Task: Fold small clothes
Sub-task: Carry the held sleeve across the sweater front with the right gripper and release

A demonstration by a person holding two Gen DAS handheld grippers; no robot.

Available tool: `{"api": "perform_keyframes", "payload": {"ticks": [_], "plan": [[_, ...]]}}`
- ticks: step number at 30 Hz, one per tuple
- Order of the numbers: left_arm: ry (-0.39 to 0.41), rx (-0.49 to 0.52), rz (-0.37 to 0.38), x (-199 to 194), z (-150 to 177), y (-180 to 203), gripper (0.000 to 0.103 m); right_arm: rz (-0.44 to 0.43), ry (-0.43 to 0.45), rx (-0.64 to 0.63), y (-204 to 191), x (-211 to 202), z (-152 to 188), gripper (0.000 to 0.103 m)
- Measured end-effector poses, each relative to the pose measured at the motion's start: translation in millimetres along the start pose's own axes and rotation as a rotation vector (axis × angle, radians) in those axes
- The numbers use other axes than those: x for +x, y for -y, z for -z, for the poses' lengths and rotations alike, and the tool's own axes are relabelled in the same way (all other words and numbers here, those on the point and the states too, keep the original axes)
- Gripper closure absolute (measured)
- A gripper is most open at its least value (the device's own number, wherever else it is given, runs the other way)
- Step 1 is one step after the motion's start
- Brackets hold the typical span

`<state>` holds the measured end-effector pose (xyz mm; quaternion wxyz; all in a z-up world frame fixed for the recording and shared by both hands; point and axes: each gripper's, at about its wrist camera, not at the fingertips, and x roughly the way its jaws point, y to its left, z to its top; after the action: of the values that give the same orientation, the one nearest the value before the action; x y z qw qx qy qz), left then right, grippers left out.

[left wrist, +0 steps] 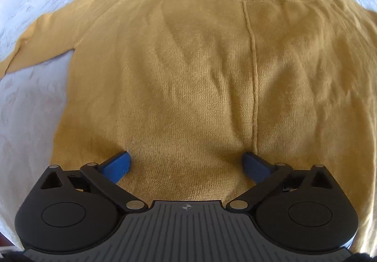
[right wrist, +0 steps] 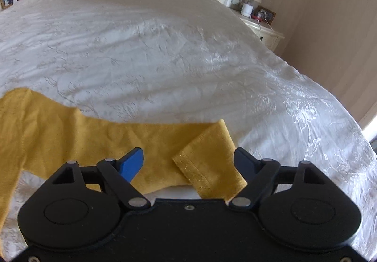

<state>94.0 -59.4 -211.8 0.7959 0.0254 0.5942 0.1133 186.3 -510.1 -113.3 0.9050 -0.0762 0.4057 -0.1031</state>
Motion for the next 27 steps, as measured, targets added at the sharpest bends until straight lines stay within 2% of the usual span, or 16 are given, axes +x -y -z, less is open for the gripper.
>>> {"api": "perform_keyframes", "payload": {"ticks": [1,4,7,12,14,16,18,20,27], "plan": [[0.01,-0.007,-0.002,-1,2,-1,0.0,0.008,-0.015,0.007,3,9,2,0.031],[0.033,-0.038,-0.016,-5,15,1,0.0,0.018,-0.066,0.029,11,32,6,0.037],[0.038,-0.075,-0.034,-6,19,2,0.0,0.022,-0.086,0.025,12,45,10,0.037],[0.005,-0.14,-0.041,-7,17,3,0.0,0.023,-0.072,-0.071,0,49,16,0.04],[-0.018,-0.128,-0.038,-7,9,3,0.0,0.039,-0.075,-0.109,-3,51,17,0.052],[-0.028,-0.087,-0.032,-9,3,2,0.002,0.03,-0.087,-0.107,0,53,14,0.071],[-0.02,-0.07,-0.014,-14,-5,3,0.013,-0.004,-0.09,-0.067,7,50,10,0.083],[-0.006,-0.069,-0.005,-22,-9,2,0.019,-0.017,-0.076,-0.029,14,42,3,0.084],[0.042,-0.126,0.067,-49,-18,-19,0.02,-0.161,-0.008,0.127,22,-7,-32,0.085]]}}
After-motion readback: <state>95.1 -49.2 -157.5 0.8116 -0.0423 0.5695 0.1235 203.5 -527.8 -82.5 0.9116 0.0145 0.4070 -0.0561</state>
